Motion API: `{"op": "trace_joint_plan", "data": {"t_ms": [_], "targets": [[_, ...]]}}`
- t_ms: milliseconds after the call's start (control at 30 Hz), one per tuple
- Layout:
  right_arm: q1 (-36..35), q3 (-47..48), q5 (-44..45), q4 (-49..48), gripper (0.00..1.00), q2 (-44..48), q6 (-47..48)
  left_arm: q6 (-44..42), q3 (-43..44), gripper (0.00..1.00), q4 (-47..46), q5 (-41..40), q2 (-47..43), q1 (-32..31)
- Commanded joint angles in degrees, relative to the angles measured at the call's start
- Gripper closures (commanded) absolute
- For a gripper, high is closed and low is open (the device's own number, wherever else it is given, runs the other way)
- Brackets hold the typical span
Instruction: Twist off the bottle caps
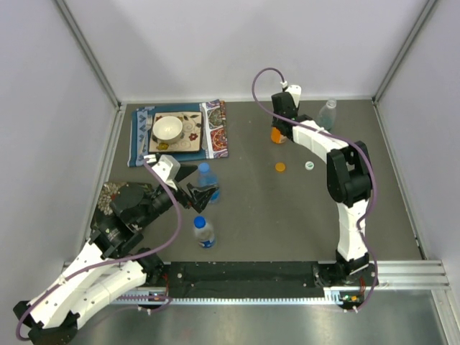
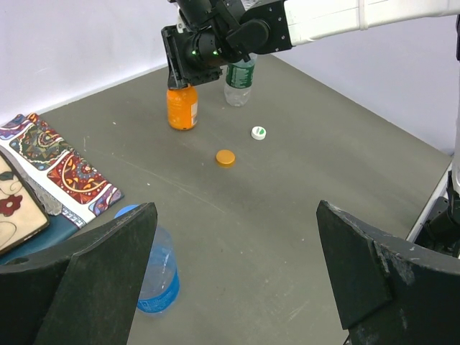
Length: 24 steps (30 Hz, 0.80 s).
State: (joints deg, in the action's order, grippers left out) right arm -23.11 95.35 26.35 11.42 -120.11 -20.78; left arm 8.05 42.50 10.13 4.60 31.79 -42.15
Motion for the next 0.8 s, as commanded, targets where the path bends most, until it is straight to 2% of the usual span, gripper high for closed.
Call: {"op": "trace_joint_plan", "data": {"t_ms": [0, 33, 133, 333, 533, 767], "targets": [[0.44, 0.80, -2.09, 0.27, 0.92, -1.26, -0.50, 0.73, -0.49, 0.02, -3.28, -0.38, 0.29, -0.21], [0.44, 0.71, -2.35, 0.88, 0.85, -1.26, -0.41, 0.73, -0.49, 0.02, -3.28, -0.30, 0.29, -0.21], [0.44, 0.36, -2.44, 1.67, 0.73, -0.74, -0.50, 0.82, -0.75, 0.02, -3.36, -0.30, 0.03, -0.21], [0.44, -0.34, -2.70, 2.73, 0.58, 0.14, -0.93, 1.09, -1.28, 0.02, -3.36, -0.21, -0.59, -0.21], [0.52, -0.60, -3.15, 3.78, 0.46, 0.85, -1.29, 1.70, -1.72, 0.02, -3.01, 0.06, -0.94, -0.21], [0.44, -1.83, -3.15, 4.05, 0.42, 1.81, -1.55, 2.14, -1.89, 0.02, -2.84, 0.23, -1.56, -0.13]]}}
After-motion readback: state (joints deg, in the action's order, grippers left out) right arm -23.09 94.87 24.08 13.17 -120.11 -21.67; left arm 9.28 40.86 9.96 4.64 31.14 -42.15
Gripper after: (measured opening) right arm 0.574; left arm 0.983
